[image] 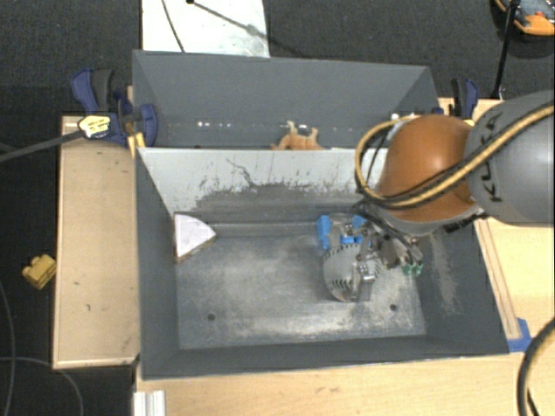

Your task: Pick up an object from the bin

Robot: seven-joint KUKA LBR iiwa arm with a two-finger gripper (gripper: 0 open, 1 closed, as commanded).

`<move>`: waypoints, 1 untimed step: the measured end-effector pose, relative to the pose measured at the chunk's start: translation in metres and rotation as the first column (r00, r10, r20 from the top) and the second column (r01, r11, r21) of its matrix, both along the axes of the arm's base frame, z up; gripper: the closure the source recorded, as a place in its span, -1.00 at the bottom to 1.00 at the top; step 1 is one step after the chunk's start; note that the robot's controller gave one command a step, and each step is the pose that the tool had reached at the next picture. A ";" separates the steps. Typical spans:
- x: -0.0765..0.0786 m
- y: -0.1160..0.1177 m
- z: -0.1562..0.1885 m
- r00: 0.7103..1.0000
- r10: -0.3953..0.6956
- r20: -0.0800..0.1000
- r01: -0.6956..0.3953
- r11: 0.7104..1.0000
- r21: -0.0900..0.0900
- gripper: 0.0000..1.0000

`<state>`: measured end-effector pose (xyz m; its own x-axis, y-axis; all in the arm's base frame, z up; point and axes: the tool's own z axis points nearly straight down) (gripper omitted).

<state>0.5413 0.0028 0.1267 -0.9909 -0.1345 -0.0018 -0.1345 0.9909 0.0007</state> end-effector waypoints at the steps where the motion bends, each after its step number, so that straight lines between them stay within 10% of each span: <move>1: -0.007 0.006 -0.045 0.986 -0.164 0.019 0.164 0.986 0.011 -1.00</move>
Offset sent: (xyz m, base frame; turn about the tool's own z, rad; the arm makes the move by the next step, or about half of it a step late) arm -0.0361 0.0103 -0.0567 -0.0193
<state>0.5342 0.0089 0.0818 -0.9993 0.0297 -0.0219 0.0295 0.9995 0.0092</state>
